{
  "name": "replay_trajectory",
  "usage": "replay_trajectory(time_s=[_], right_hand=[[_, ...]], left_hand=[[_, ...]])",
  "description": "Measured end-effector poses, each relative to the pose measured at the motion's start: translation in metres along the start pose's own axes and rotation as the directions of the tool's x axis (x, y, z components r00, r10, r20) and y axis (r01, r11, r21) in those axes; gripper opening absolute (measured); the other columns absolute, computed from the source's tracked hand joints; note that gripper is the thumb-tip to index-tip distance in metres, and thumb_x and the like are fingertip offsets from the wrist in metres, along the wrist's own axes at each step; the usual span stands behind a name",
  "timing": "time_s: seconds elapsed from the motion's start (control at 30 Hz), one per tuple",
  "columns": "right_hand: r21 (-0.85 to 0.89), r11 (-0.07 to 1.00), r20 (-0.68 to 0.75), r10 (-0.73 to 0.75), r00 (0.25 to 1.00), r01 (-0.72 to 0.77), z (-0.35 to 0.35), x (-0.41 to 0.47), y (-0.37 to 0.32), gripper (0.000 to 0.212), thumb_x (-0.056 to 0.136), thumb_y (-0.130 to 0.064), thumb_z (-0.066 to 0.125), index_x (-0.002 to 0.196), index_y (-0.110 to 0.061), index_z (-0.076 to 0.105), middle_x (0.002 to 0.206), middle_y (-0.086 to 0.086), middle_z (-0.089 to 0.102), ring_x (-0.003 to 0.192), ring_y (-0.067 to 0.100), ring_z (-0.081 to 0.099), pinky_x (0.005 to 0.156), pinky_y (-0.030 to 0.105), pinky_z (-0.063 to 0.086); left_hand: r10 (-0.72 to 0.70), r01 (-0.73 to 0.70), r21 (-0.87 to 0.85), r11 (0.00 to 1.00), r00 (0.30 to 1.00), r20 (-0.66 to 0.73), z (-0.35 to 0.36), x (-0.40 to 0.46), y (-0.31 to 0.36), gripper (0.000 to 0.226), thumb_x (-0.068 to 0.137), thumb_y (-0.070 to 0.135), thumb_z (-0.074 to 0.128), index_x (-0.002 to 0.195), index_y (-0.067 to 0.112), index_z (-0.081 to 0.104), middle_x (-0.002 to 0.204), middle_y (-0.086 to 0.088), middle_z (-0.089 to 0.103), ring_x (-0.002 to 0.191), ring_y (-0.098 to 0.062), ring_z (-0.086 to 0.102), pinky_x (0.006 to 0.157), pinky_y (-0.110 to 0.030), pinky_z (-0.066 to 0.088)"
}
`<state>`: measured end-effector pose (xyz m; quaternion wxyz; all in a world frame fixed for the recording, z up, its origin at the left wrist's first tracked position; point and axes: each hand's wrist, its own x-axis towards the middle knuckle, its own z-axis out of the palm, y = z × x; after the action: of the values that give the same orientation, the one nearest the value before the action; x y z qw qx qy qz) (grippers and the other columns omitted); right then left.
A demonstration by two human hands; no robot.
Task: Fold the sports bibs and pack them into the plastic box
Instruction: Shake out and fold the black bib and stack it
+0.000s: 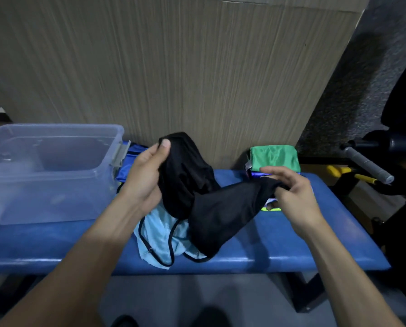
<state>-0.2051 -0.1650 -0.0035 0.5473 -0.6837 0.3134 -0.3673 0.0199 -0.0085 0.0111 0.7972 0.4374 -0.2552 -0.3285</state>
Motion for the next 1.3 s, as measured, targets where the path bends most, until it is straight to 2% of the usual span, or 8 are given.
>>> replay_trajectory(time_s=[0.17, 0.3, 0.4, 0.53, 0.63, 0.83, 1.13, 1.3], right_hand=[[0.1, 0.978, 0.177, 0.165, 0.97, -0.184, 0.021, -0.013, -0.005, 0.062, 0.089, 0.017, 0.03, 0.133, -0.017, 0.057, 0.098, 0.012, 0.069, 0.056, 0.02, 0.06, 0.045, 0.031, 0.052], [0.27, 0.958, 0.13, 0.066, 0.989, -0.1, 0.052, -0.02, -0.016, 0.036, 0.095, 0.013, 0.047, 0.124, -0.004, 0.06, 0.103, 0.016, 0.068, 0.068, 0.018, 0.068, 0.066, 0.032, 0.062], [0.455, 0.89, 0.083, -0.016, 0.996, -0.023, 0.054, -0.018, -0.021, 0.015, 0.099, -0.001, 0.058, 0.11, -0.008, 0.065, 0.104, 0.015, 0.07, 0.091, 0.027, 0.074, 0.087, 0.038, 0.061], [0.252, 0.963, 0.029, -0.111, 0.993, 0.1, 0.042, -0.012, -0.011, 0.034, 0.095, -0.023, 0.071, 0.126, -0.013, 0.064, 0.115, 0.005, 0.072, 0.116, 0.028, 0.067, 0.1, 0.042, 0.056], [0.096, 0.995, 0.361, -0.074, 0.93, 0.042, 0.034, -0.017, 0.0, 0.072, 0.073, -0.061, 0.08, 0.132, -0.025, 0.06, 0.13, -0.011, 0.068, 0.127, 0.008, 0.059, 0.105, 0.028, 0.048], [-0.057, 0.998, 0.355, -0.016, 0.935, 0.039, 0.061, -0.029, 0.015, 0.042, 0.083, -0.033, 0.084, 0.12, -0.022, 0.068, 0.114, -0.013, 0.075, 0.112, 0.004, 0.067, 0.1, 0.032, 0.052], [0.424, 0.858, 0.19, 0.226, 0.955, -0.288, 0.072, -0.02, 0.014, 0.022, 0.101, -0.023, 0.06, 0.111, -0.009, 0.075, 0.11, 0.01, 0.077, 0.105, 0.023, 0.073, 0.094, 0.038, 0.056], [0.385, 0.812, 0.166, 0.407, 0.898, -0.439, 0.066, -0.009, 0.025, 0.018, 0.101, -0.018, 0.061, 0.107, -0.005, 0.07, 0.089, 0.011, 0.077, 0.075, 0.021, 0.075, 0.06, 0.03, 0.059]], left_hand=[[-0.091, 0.014, 0.335, 0.942, 0.973, 0.214, 0.019, -0.021, -0.01, 0.015, 0.103, 0.012, 0.053, 0.108, 0.018, 0.066, 0.1, 0.01, 0.076, 0.098, -0.005, 0.069, 0.086, -0.019, 0.054], [-0.191, -0.293, 0.657, 0.695, 0.805, 0.562, 0.024, -0.027, -0.026, 0.055, 0.089, 0.015, 0.08, 0.136, 0.024, 0.053, 0.127, 0.015, 0.067, 0.124, -0.002, 0.059, 0.105, -0.027, 0.047], [0.013, -0.379, 0.749, 0.543, 0.896, 0.444, 0.022, -0.019, -0.038, 0.036, 0.087, 0.024, 0.074, 0.119, 0.022, 0.06, 0.113, 0.007, 0.072, 0.11, -0.01, 0.068, 0.1, -0.043, 0.052], [0.194, -0.238, 0.397, 0.887, 0.97, 0.149, 0.04, -0.02, -0.013, 0.026, 0.092, -0.007, 0.066, 0.11, 0.012, 0.064, 0.109, -0.003, 0.074, 0.101, -0.012, 0.069, 0.093, -0.031, 0.054], [0.153, -0.154, -0.018, 0.988, 0.988, -0.013, 0.068, -0.013, 0.026, 0.028, 0.094, -0.009, 0.06, 0.117, 0.005, 0.059, 0.119, -0.017, 0.071, 0.104, -0.025, 0.071, 0.09, -0.037, 0.059], [0.086, -0.065, -0.226, 0.972, 0.993, 0.086, 0.105, 0.019, 0.089, 0.041, 0.098, -0.005, 0.055, 0.138, -0.011, 0.047, 0.128, -0.031, 0.063, 0.113, -0.043, 0.066, 0.075, -0.044, 0.062], [-0.055, 0.051, -0.039, 0.998, 0.991, -0.122, 0.078, 0.09, 0.089, 0.023, 0.1, -0.003, 0.051, 0.119, -0.003, 0.064, 0.106, -0.018, 0.073, 0.085, -0.027, 0.074, 0.062, -0.032, 0.06], [0.015, 0.117, 0.688, 0.716, 0.983, -0.183, 0.026, 0.067, 0.017, 0.009, 0.098, 0.009, 0.061, 0.105, 0.015, 0.061, 0.084, -0.002, 0.061, 0.063, -0.006, 0.058, 0.054, -0.014, 0.044]])
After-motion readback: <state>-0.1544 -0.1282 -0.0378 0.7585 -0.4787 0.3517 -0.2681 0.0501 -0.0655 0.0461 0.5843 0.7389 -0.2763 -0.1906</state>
